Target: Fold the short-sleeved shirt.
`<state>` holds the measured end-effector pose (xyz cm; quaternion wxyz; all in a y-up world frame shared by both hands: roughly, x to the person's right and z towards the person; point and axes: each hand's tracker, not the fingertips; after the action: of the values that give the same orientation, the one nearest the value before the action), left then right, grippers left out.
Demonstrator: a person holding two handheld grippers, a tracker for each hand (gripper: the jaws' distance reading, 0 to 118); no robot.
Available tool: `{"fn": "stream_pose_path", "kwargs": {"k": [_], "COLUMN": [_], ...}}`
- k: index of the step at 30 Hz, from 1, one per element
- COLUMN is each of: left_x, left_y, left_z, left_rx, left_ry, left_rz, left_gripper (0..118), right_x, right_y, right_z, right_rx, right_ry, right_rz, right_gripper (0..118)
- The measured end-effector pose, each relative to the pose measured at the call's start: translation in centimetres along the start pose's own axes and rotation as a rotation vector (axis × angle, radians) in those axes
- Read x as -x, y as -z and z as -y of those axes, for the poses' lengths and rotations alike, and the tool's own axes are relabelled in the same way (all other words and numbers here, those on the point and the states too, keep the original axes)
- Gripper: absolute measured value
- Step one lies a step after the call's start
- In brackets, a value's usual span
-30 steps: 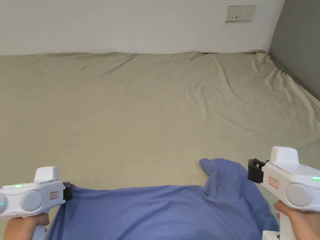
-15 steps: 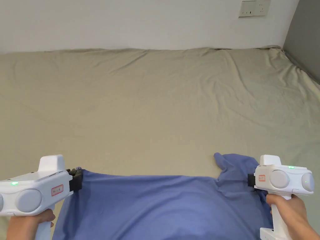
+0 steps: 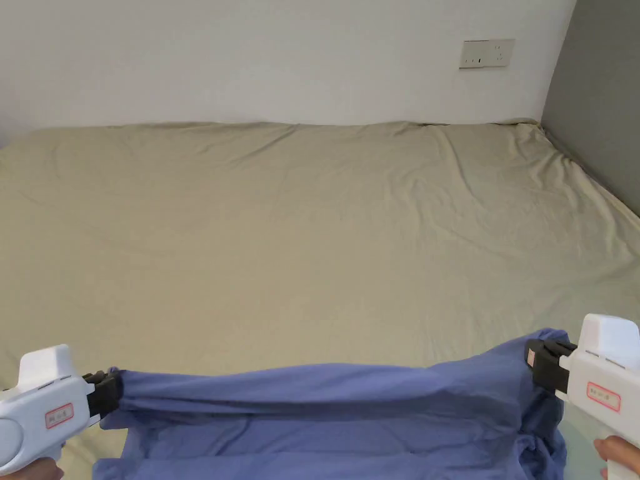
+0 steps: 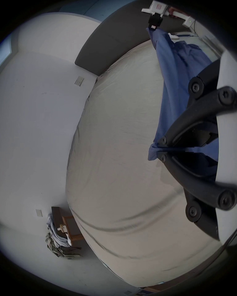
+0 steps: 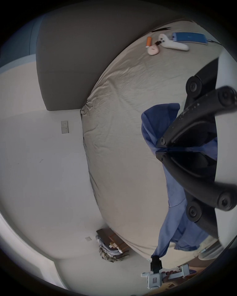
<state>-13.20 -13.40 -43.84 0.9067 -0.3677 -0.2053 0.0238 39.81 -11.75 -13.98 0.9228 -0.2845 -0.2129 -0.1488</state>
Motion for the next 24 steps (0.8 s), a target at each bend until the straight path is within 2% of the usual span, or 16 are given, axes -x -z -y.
{"fn": "stream_pose_path", "kwargs": {"k": [6,11,15,16,17,18,19,20,21,22,24], "left_x": [1.6,2.7,2.4,2.2,1.9,1.7,1.2,1.0,0.6,0.1,-1.1], "left_y": [-2.6,-1.0,-0.4,-0.5,-0.7,-1.0,-1.8,-2.4,-2.9,-3.6,-5.6], "left_z": [7.5,13.2,14.2,13.7,13.1,12.6,11.8,11.0,10.2,9.2,7.3], "left_rx": [0.099,0.195,0.205,0.208,0.215,0.211,0.193,0.152,0.123,0.077,-0.046], "left_ry": [-0.039,-0.033,-0.035,-0.030,-0.025,-0.019,-0.011,-0.014,-0.018,-0.029,-0.028], "left_rz": [-0.032,-0.079,-0.102,-0.109,-0.111,-0.112,-0.108,-0.088,-0.069,-0.049,-0.006], "left_gripper": [3,3,4,9,21,44,82,105,117,118,118], "right_x": [-0.2,-1.6,-2.0,-1.8,-1.5,-1.1,-0.5,0.2,0.7,1.3,2.7], "right_y": [-4.3,-3.3,-2.5,-2.7,-3.1,-3.6,-4.2,-4.9,-5.5,-6.4,-8.0], "right_z": [8.0,14.0,15.6,15.3,14.7,14.0,13.1,12.1,11.1,9.9,7.6], "right_rx": [0.099,0.242,0.278,0.275,0.265,0.250,0.214,0.168,0.124,0.066,-0.052], "right_ry": [0.068,0.129,0.159,0.160,0.156,0.149,0.126,0.089,0.060,0.034,-0.005], "right_rz": [0.005,0.089,0.112,0.117,0.119,0.121,0.128,0.148,0.151,0.150,0.140], "right_gripper": [6,6,7,7,15,31,61,82,99,112,114]}}
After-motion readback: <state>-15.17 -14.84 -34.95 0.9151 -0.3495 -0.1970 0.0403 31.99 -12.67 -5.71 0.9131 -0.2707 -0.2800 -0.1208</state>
